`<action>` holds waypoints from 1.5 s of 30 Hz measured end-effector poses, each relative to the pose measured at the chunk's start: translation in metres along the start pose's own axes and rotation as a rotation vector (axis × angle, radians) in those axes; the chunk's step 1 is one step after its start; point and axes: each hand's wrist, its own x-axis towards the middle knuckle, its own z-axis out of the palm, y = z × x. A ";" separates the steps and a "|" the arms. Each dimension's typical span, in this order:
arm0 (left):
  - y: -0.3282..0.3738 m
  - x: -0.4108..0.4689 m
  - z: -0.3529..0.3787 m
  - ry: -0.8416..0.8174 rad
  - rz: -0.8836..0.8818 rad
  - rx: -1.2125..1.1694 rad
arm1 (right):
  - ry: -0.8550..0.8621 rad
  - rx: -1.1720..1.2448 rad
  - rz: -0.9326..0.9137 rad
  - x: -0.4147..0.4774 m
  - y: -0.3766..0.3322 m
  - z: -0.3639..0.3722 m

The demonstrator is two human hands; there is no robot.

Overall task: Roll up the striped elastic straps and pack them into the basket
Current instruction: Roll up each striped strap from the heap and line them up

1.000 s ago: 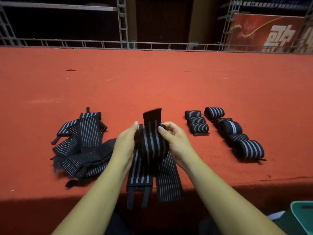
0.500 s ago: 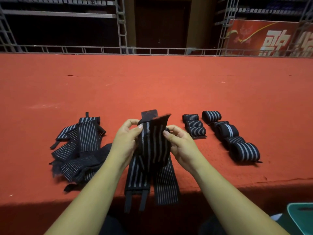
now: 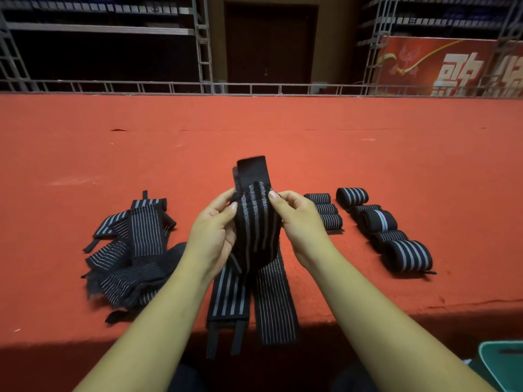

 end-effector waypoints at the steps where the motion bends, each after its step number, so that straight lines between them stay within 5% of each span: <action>1: 0.000 0.000 0.000 -0.016 -0.006 -0.018 | 0.006 -0.013 0.002 0.000 0.000 0.001; 15: -0.003 -0.008 -0.006 -0.008 -0.039 0.018 | 0.013 0.104 -0.041 -0.015 0.005 0.007; 21: -0.003 -0.013 -0.003 -0.035 -0.012 -0.009 | 0.102 -0.068 -0.076 -0.012 0.013 0.008; 29: 0.010 -0.004 0.007 0.049 0.143 0.285 | -0.051 -0.175 -0.105 -0.027 0.021 0.016; 36: 0.009 -0.007 0.008 0.017 0.149 0.211 | -0.215 -0.348 -0.200 -0.027 0.019 0.009; 45: 0.002 -0.007 0.011 0.045 0.241 0.288 | -0.222 -0.345 -0.210 -0.036 0.018 0.013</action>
